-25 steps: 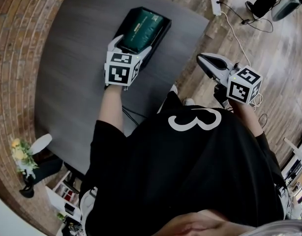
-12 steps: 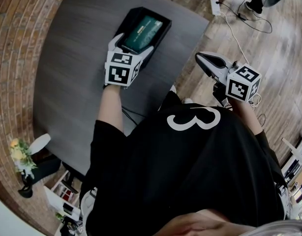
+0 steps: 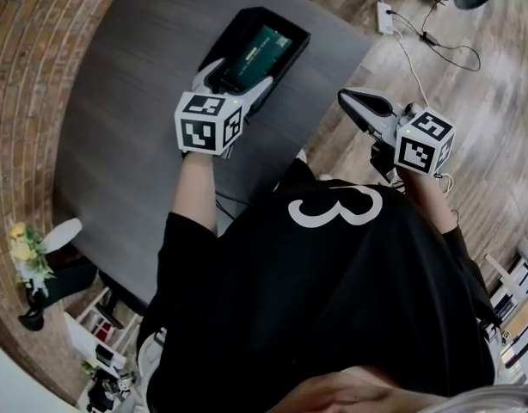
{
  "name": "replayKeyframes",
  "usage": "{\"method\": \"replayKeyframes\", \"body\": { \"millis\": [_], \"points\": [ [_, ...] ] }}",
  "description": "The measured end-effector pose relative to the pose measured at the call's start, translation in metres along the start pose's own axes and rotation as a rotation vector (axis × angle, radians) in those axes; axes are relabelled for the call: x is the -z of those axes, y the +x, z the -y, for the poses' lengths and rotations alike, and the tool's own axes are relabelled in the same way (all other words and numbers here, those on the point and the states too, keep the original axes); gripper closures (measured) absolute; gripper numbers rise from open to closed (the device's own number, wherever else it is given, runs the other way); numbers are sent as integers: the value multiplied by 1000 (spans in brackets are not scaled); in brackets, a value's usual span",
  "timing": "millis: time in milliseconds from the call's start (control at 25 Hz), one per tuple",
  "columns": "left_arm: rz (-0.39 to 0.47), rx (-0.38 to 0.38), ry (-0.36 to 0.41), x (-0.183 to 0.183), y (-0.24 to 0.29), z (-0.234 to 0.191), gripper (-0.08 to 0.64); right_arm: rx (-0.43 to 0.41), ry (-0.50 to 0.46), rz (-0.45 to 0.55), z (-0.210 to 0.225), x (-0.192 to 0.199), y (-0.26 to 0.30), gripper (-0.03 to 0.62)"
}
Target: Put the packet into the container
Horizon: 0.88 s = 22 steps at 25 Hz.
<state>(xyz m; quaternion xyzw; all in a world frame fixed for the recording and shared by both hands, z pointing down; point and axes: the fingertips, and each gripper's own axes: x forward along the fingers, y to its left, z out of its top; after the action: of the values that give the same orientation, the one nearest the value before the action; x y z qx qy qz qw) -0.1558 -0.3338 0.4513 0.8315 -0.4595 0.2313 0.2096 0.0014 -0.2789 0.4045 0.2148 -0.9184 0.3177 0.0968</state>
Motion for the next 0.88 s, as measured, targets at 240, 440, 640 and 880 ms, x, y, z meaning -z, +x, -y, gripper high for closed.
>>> {"method": "replayKeyframes", "body": {
  "millis": [240, 440, 640, 880],
  "points": [
    [138, 32, -181, -17, -33, 21, 310, -47, 17, 61, -11, -9, -9, 591],
    [259, 70, -285, -27, -62, 50, 385, -92, -10, 82, -24, -14, -11, 591],
    [319, 133, -394, -22, -79, 87, 477, -144, -45, 81, -43, -9, -19, 591],
    [319, 148, -368, -12, -93, 135, 551, -159, -119, 94, -54, 0, -42, 591]
  ]
}}
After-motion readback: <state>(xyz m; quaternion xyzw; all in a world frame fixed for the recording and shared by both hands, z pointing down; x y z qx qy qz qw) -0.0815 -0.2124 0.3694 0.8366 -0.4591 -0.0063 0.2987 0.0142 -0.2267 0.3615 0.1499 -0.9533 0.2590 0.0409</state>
